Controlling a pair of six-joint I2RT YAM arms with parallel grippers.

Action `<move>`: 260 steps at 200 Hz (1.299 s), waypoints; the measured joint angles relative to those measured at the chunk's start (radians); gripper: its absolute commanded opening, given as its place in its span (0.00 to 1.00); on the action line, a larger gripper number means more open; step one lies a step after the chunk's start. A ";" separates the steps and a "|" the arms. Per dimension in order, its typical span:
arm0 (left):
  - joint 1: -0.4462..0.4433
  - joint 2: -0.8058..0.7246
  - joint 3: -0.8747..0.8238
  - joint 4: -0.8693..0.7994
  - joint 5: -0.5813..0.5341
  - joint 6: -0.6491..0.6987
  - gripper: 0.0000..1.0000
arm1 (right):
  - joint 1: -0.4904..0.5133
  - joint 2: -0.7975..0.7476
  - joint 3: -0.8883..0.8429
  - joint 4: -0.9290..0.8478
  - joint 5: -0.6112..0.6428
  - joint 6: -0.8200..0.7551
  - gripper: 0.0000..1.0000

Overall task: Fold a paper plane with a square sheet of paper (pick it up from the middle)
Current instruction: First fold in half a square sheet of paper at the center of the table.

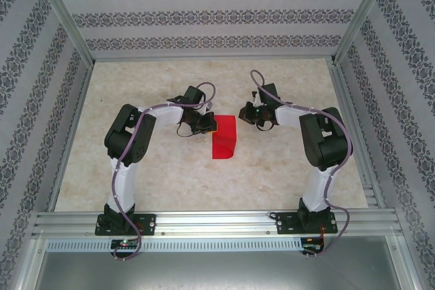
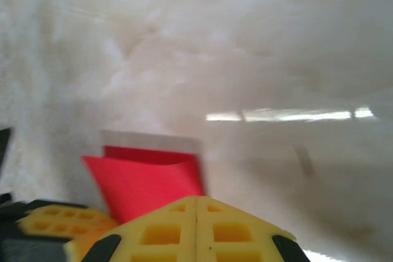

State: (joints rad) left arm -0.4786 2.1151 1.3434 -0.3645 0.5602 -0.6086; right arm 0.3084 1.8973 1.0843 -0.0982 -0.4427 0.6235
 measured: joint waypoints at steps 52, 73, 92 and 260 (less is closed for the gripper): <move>0.000 0.000 0.001 0.000 0.000 0.000 0.00 | 0.080 0.047 0.081 -0.001 -0.014 0.007 0.01; 0.000 0.000 0.001 0.000 0.000 0.000 0.00 | 0.082 0.093 0.110 -0.016 -0.011 0.007 0.01; 0.000 0.000 0.001 0.000 0.000 0.000 0.00 | 0.077 0.127 0.126 -0.040 -0.002 0.008 0.01; 0.000 -0.001 0.001 0.000 0.000 0.003 0.00 | 0.032 -0.091 0.013 -0.029 0.019 0.031 0.02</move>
State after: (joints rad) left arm -0.4782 2.1143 1.3445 -0.3645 0.5598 -0.6056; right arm 0.3408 1.8065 1.0969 -0.1268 -0.4232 0.6548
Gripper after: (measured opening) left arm 0.053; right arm 0.049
